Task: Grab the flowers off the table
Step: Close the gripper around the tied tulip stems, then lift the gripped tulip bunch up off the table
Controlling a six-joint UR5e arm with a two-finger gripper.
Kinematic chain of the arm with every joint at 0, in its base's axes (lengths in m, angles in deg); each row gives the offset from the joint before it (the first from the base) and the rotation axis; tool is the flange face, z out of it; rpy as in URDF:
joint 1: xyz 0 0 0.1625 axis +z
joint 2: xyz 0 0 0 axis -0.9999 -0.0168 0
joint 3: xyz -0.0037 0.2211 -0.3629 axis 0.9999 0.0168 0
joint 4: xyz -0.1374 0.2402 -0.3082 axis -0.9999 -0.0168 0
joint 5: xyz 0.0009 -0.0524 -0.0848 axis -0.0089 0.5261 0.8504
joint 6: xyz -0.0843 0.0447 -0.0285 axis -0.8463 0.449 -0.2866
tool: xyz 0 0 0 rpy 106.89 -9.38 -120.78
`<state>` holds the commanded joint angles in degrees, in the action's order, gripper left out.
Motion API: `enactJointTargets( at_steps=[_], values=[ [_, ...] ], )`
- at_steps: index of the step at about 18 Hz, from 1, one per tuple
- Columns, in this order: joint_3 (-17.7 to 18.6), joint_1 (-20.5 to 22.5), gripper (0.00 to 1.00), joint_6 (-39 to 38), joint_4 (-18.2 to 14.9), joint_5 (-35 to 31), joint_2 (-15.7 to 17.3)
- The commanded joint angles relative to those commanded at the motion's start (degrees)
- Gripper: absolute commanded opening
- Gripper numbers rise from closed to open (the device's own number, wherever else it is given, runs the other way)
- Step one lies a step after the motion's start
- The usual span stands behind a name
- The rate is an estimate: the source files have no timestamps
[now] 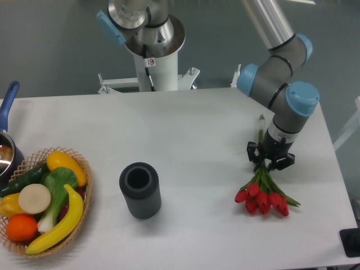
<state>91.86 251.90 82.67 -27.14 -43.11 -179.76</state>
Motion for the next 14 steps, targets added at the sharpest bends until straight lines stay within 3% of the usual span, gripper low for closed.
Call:
enactJointTargets(
  at_steps=[4,9,14],
  values=[
    [0.09,0.00,0.28,-1.05,0.00,0.79,0.35],
    [0.00,0.00,0.29,-1.58,0.00,0.80,0.97],
    [0.18,-0.17,0.30,-1.58,-0.09,0.79,6.67]
  ],
)
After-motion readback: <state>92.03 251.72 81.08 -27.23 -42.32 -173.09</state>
